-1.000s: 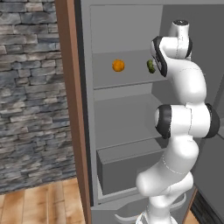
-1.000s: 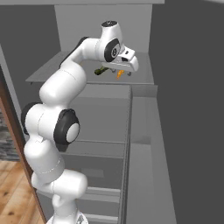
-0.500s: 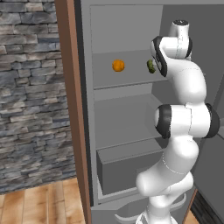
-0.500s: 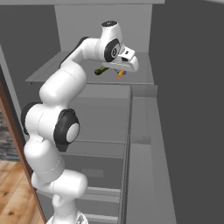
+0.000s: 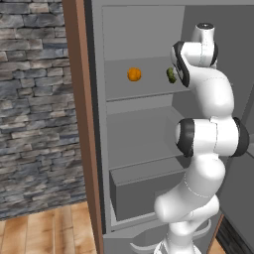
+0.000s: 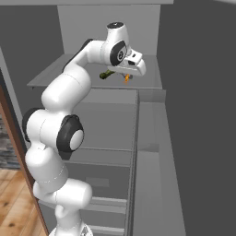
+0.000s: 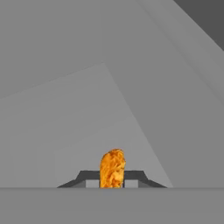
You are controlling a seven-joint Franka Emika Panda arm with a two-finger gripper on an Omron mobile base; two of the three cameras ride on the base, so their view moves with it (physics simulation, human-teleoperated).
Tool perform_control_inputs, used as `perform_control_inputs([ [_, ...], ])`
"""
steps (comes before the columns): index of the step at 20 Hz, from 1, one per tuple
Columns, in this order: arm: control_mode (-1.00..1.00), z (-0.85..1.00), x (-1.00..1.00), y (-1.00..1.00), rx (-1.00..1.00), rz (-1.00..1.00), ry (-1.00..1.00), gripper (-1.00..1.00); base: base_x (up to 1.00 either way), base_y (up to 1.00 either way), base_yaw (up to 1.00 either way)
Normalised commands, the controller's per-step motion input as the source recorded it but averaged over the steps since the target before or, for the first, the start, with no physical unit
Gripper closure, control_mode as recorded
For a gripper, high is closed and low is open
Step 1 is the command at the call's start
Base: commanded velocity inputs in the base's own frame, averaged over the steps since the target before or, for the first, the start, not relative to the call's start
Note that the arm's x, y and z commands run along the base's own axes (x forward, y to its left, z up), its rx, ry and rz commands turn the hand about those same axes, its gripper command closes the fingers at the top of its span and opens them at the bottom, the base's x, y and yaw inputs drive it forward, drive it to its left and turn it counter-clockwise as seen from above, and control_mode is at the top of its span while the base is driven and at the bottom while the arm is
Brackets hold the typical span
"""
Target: Open the fridge, remove the orange, squash, and shrimp, and place them on any counter.
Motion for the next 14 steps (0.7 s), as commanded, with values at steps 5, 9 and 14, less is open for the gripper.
perform_control_inputs([
  [5, -1.00, -1.00, -0.31, 0.00, 0.00, 0.00, 0.06, 1.00, 0.00, 0.00, 0.00],
  [9, -1.00, -0.41, -0.05, 0.00, 0.00, 0.00, 0.02, 1.00, 0.00, 0.00, 0.00],
  [14, -1.00, 0.04, -0.02, 0.00, 0.04, 0.00, 0.01, 1.00, 0.00, 0.00, 0.00],
])
